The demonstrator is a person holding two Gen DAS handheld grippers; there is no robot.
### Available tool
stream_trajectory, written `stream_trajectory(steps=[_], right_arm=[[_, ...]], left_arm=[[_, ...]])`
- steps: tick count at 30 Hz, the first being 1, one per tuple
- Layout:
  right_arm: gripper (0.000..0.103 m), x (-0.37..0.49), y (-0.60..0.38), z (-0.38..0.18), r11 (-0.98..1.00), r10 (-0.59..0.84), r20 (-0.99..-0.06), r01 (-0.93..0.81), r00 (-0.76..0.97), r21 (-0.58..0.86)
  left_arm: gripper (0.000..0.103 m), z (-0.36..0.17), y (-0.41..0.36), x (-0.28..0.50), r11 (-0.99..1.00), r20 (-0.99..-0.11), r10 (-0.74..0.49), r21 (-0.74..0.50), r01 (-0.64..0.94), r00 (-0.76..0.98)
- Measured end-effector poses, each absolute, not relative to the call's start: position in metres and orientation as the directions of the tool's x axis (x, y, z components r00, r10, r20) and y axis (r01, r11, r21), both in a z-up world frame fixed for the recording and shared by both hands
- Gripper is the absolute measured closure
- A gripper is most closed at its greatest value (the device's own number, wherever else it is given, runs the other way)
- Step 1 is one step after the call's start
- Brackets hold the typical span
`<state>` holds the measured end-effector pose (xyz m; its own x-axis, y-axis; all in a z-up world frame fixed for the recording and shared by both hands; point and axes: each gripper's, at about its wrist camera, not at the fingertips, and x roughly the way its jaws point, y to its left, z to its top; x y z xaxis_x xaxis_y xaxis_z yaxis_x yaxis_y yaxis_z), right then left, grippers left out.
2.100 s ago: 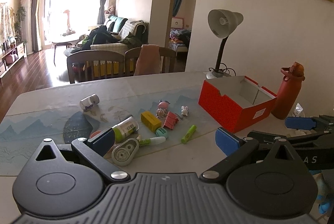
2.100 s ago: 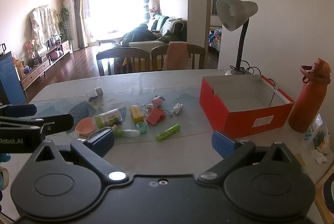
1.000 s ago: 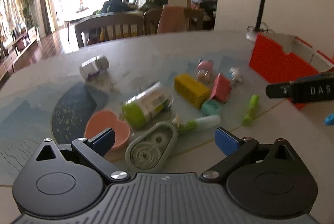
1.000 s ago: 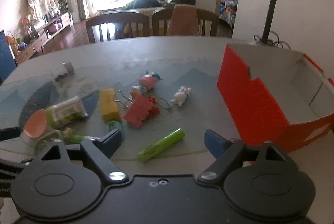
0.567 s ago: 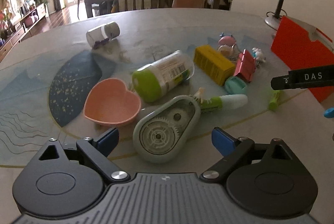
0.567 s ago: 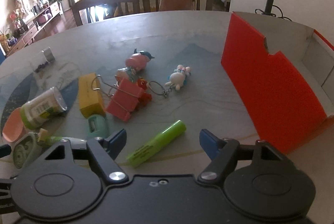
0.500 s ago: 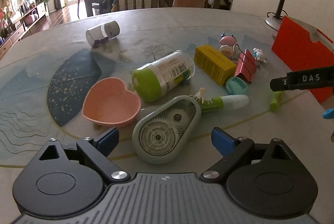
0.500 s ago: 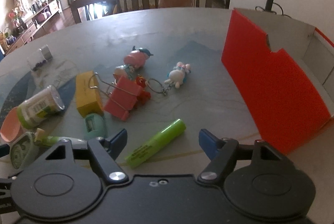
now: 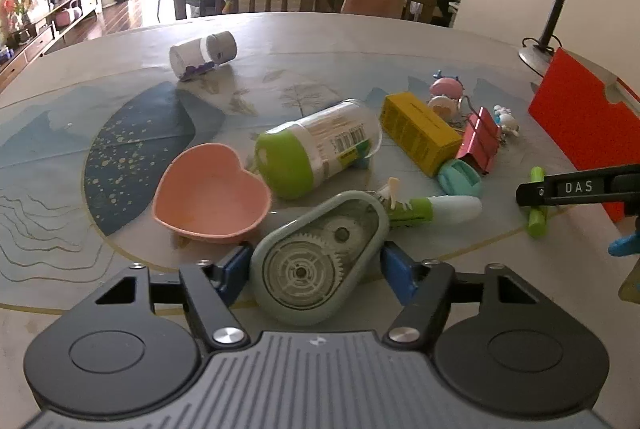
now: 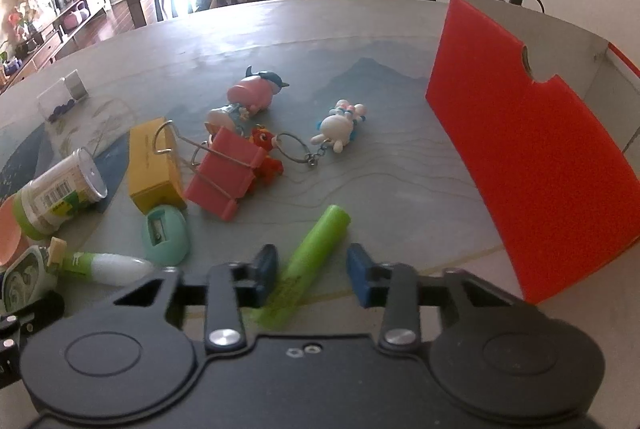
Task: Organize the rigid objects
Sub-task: 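Grasp the grey correction-tape roller with the left tool while the right tool grasps the green highlighter, then carry the tape roller and highlighter in both tools over the red box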
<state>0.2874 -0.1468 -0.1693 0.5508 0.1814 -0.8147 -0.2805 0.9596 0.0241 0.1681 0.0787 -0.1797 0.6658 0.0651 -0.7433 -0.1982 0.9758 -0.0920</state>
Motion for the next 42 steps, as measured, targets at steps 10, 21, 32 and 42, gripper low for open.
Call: stream_trajectory(steps=[10, 21, 32, 42], right_arm=[[0.087, 0.279, -0.154, -0.162, 0.956, 0.189, -0.801, -0.292, 0.569, 0.018], [0.087, 0.252, -0.168, -0.139, 0.957, 0.216, -0.779, -0.288, 0.589, 0.048], [0.087, 0.207, -0.179, -0.113, 0.954, 0.246, -0.754, -0.289, 0.608, 0.079], [0.087, 0.173, -0.202, -0.054, 0.955, 0.275, -0.689, -0.270, 0.671, 0.119]], left_arm=[[0.036, -0.180, 0.076, 0.167, 0.978, -0.751, 0.076, -0.073, -0.197, 0.656], [0.048, -0.177, 0.074, 0.153, 0.978, -0.751, 0.051, -0.096, -0.184, 0.658], [0.049, -0.156, 0.067, 0.122, 0.983, -0.712, 0.023, -0.113, -0.146, 0.702], [0.048, -0.097, 0.044, 0.096, 0.992, -0.642, -0.041, -0.121, -0.048, 0.766]])
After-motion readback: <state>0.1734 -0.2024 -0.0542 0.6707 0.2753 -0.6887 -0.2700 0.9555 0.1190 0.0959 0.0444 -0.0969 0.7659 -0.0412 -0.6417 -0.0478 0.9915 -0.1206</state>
